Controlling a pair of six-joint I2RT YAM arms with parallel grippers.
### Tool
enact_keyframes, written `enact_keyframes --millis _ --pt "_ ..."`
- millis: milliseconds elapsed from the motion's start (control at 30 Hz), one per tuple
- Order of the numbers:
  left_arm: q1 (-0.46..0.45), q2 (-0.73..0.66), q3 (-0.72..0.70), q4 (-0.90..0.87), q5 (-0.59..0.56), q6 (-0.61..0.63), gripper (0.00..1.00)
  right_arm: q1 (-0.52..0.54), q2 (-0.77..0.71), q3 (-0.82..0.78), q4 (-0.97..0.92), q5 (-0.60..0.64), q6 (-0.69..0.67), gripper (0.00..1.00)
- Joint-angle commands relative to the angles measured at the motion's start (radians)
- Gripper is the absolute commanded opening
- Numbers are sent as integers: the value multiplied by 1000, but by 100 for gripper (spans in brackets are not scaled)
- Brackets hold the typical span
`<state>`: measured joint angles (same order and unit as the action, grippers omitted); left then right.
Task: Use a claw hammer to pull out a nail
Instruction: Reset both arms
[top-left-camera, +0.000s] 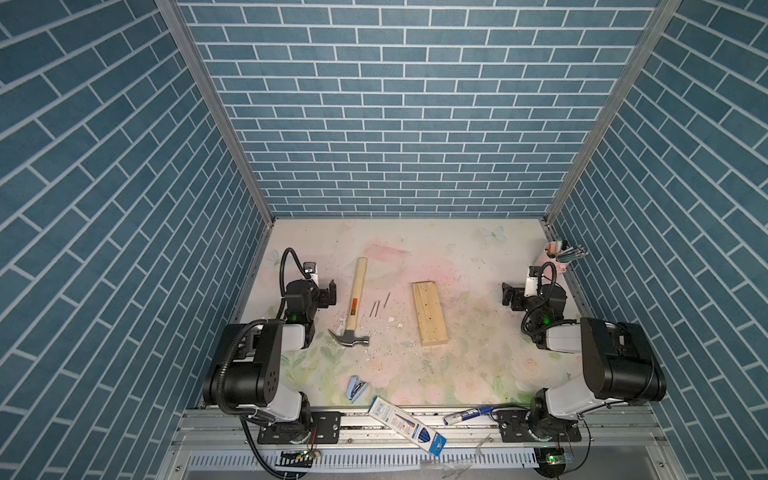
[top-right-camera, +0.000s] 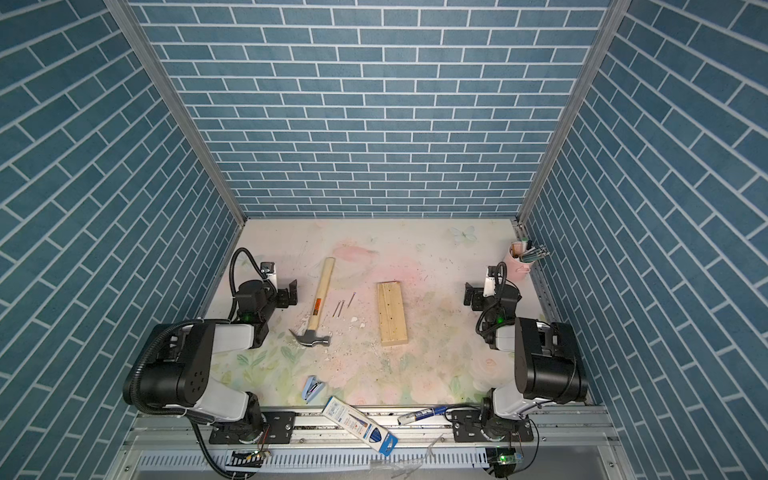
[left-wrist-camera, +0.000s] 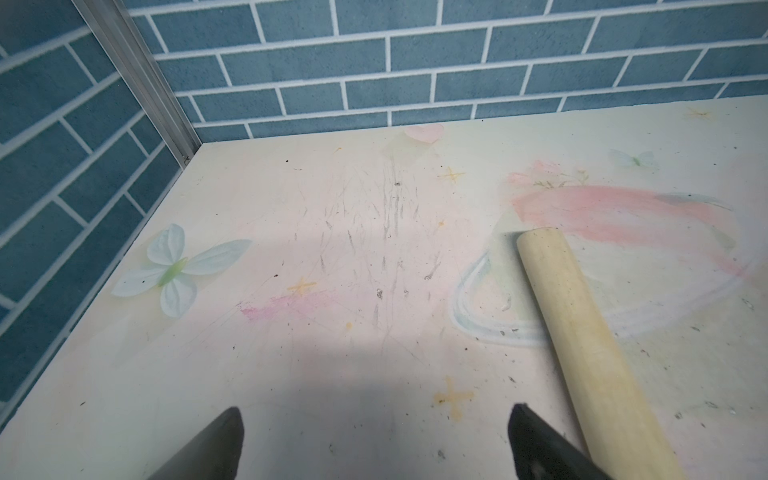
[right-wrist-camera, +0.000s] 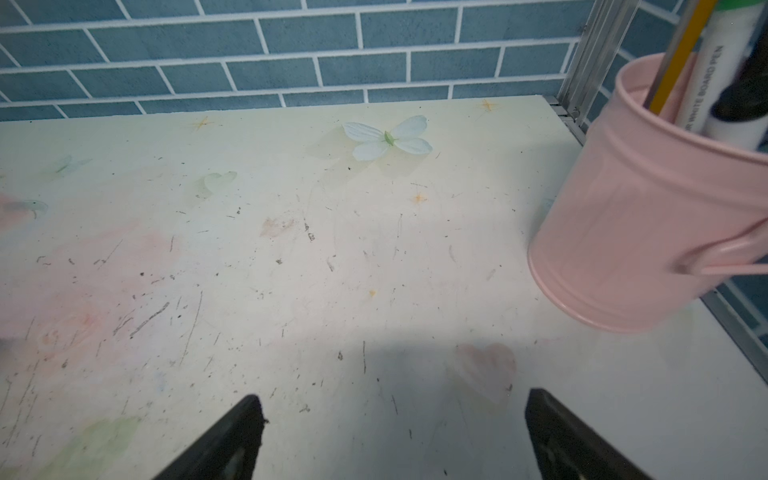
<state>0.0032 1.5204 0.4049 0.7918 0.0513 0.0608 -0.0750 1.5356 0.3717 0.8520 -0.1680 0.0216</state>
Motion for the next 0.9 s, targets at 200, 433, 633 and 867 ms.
enact_keyframes --millis 200,433,633,867 --pt "6 -13 -55 122 142 61 99 -3 3 18 11 7 4 99" --pt "6 -13 -55 129 -17 -9 99 -3 2 18 12 7 3 99" --pt "25 -20 -78 148 2 -24 99 -3 2 18 12 7 3 99" --pt "32 -5 -53 126 95 7 99 -3 3 18 11 7 3 99"
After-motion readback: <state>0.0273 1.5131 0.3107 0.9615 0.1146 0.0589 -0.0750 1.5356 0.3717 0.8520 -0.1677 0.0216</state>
